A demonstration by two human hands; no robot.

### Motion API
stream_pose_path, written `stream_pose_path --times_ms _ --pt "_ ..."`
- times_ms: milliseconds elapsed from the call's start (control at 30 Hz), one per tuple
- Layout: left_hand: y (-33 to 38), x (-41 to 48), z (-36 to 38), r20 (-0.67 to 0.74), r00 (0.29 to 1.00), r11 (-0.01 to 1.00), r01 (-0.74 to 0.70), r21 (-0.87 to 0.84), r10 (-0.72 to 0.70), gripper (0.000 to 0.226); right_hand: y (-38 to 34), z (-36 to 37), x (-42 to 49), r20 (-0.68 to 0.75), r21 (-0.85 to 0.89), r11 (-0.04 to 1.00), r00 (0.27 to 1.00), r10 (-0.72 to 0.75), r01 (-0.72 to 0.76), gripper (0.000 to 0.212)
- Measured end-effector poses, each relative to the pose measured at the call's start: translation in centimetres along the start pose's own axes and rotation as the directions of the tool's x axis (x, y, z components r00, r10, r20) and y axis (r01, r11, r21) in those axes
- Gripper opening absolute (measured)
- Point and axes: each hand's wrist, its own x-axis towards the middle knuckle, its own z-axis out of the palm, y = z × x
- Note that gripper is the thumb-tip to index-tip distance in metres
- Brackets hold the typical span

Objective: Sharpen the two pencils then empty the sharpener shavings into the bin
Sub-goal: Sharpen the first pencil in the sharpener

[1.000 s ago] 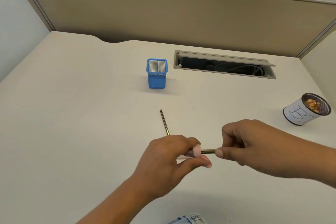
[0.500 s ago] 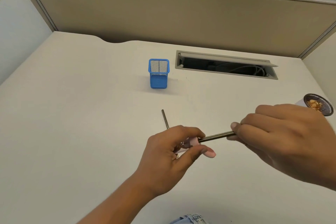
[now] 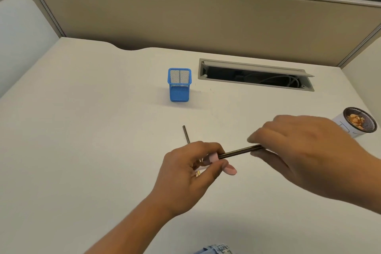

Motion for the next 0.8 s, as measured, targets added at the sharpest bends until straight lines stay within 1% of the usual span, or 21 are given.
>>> stream_pose_path --times_ms 33,67,133,167,200,233,267,300,333,367,400,433,467,500,533,600,633,667,700,733,800 --pt "0.0 -0.1 0.0 0.005 1.0 0.999 0.02 -0.039 -0.02 0.005 0.3 0.3 0.1 -0.056 -0.074 0.993 0.994 -0.098 0.094 0.012" --pt "0.1 -0.2 0.1 0.004 1.0 0.997 0.03 -0.064 -0.029 0.005 0.5 0.6 0.2 -0.098 -0.14 0.98 0.983 -0.157 0.143 0.008" --pt "0.2 -0.2 0.0 -0.018 1.0 0.998 0.016 -0.063 -0.017 0.004 0.5 0.9 0.2 -0.128 -0.171 0.973 0.975 -0.181 0.158 0.009" --pt "0.1 -0.2 0.0 -0.032 0.999 0.999 0.003 -0.043 -0.005 0.005 0.4 1.0 0.1 -0.108 -0.128 0.983 0.984 -0.143 0.129 0.013" --pt "0.1 -0.2 0.1 -0.041 0.999 1.0 -0.011 -0.016 0.011 0.008 0.1 0.9 -0.1 -0.062 -0.058 0.997 0.996 -0.062 0.059 0.017" --pt "0.0 -0.3 0.1 -0.047 0.998 0.999 -0.035 0.026 0.036 0.01 -0.2 0.9 -0.1 0.0 0.025 0.998 0.999 0.054 -0.054 0.02" --pt "-0.1 -0.4 0.2 -0.05 0.996 0.994 -0.072 0.088 0.077 0.011 -0.3 1.0 0.1 0.107 0.114 0.971 0.974 0.198 -0.21 0.022" --pt "-0.3 -0.6 0.4 -0.046 0.991 0.98 -0.118 0.163 0.127 0.012 -0.3 1.1 0.3 0.269 0.198 0.906 0.909 0.317 -0.375 0.024" --pt "-0.4 -0.7 0.6 -0.03 0.984 0.959 -0.165 0.232 0.176 0.012 -0.1 1.2 0.4 0.44 0.291 0.797 0.814 0.379 -0.528 0.025" --pt "-0.6 -1.0 0.8 -0.008 0.976 0.936 -0.207 0.283 0.219 0.012 0.1 1.3 0.5 0.591 0.387 0.648 0.716 0.372 -0.656 0.028" --pt "-0.8 -1.1 1.0 0.014 0.969 0.919 -0.24 0.313 0.248 0.013 0.2 1.5 0.5 0.689 0.457 0.488 0.643 0.335 -0.744 0.031" --pt "-1.0 -1.2 1.0 0.032 0.966 0.912 -0.253 0.323 0.257 0.014 0.3 1.6 0.5 0.732 0.486 0.39 0.608 0.307 -0.782 0.034" --pt "-1.1 -1.2 1.0 0.041 0.969 0.918 -0.243 0.313 0.243 0.014 0.2 1.8 0.3 0.731 0.49 0.386 0.61 0.306 -0.781 0.032" --pt "-1.2 -1.2 0.9 0.041 0.977 0.932 -0.212 0.294 0.209 0.014 0.0 1.8 0.2 0.699 0.472 0.456 0.635 0.328 -0.755 0.027" --pt "-1.1 -1.1 0.8 0.039 0.985 0.946 -0.172 0.274 0.167 0.012 -0.2 1.7 0.0 0.63 0.439 0.575 0.693 0.351 -0.691 0.023" --pt "-1.0 -1.0 0.6 0.021 0.996 0.971 -0.086 0.225 0.083 0.013 -0.5 1.2 0.0 0.437 0.266 0.853 0.845 0.307 -0.448 0.025" --pt "-0.8 -1.0 0.5 0.016 0.999 0.985 -0.038 0.167 0.036 0.014 -0.4 0.9 0.1 0.312 0.155 0.947 0.923 0.224 -0.282 0.024" --pt "-0.7 -1.0 0.6 0.022 1.0 0.996 0.016 0.086 -0.018 0.014 -0.2 0.8 0.1 0.184 0.064 0.992 0.978 0.096 -0.11 0.016" --pt "-0.5 -1.0 0.6 0.044 0.997 0.998 0.07 -0.006 -0.069 0.013 0.0 0.8 0.0 0.077 -0.013 0.999 0.997 -0.028 0.029 0.008" --pt "-0.4 -0.9 0.5 0.072 0.991 0.988 0.119 -0.099 -0.112 0.013 0.2 0.9 -0.1 -0.005 -0.073 0.991 0.994 -0.112 0.111 0.006" --pt "0.0 -0.7 0.5 0.113 0.98 0.949 0.189 -0.253 -0.165 0.014 0.6 0.9 -0.4 -0.117 -0.155 0.973 0.975 -0.189 0.17 0.011"
